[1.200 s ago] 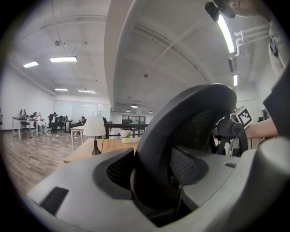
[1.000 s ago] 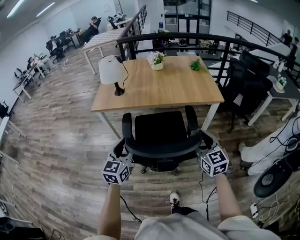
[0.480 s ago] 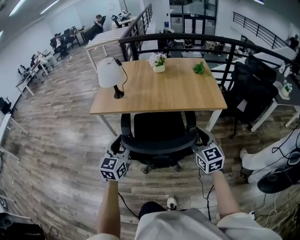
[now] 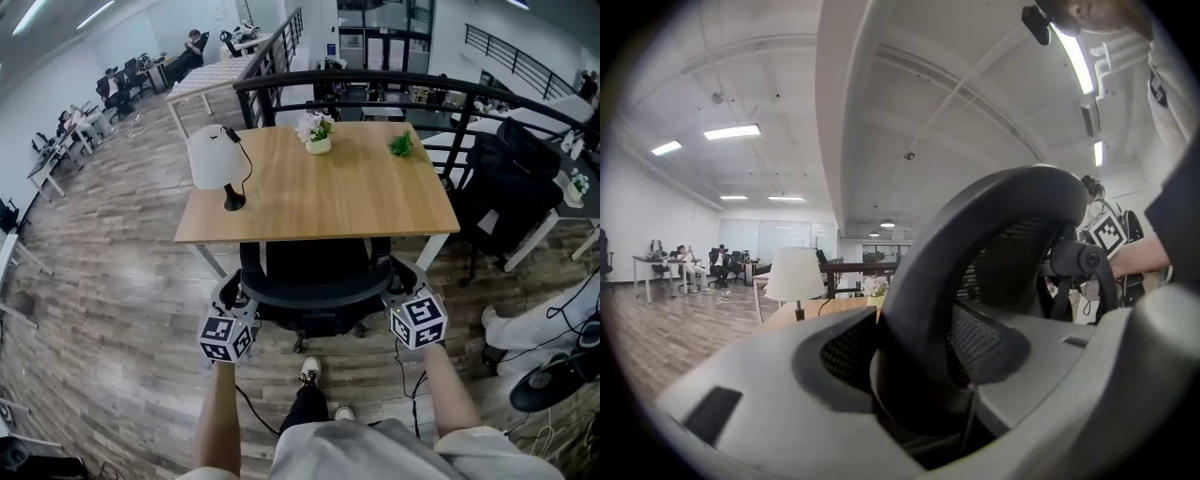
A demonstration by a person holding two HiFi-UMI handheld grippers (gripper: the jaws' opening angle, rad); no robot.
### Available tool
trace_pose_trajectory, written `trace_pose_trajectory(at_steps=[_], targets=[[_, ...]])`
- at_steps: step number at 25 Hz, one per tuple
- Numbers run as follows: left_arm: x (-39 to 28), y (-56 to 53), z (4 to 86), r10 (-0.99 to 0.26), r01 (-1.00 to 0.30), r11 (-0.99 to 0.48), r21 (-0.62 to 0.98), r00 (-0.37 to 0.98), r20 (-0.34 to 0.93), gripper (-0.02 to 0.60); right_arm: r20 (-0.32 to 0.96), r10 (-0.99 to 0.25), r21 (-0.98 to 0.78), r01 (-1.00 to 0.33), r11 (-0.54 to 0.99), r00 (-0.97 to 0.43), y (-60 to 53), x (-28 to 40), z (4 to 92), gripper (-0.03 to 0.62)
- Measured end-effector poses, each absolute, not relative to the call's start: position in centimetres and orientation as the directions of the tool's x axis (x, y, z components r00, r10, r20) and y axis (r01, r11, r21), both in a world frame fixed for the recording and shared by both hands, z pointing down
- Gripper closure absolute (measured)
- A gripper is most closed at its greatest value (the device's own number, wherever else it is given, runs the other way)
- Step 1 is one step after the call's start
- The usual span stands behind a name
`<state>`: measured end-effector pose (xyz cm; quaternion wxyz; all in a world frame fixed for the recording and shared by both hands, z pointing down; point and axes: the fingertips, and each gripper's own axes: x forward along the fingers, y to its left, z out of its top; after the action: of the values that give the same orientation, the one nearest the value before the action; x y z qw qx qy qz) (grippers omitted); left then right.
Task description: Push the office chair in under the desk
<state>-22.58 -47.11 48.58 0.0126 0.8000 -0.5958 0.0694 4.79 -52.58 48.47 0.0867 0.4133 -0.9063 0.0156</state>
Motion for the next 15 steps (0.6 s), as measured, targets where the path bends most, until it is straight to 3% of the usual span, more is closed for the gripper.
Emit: trace_pose_trajectory(at_steps=[15], targets=[[-26.7,-57.5,47.9,-0.941,-0.943,-0.324,-0.074,0.313,0.126,0.31,0.143,-0.773,0.033,-0.778,0.627,-0.617,-61.9,1.0,48.0,0.344]])
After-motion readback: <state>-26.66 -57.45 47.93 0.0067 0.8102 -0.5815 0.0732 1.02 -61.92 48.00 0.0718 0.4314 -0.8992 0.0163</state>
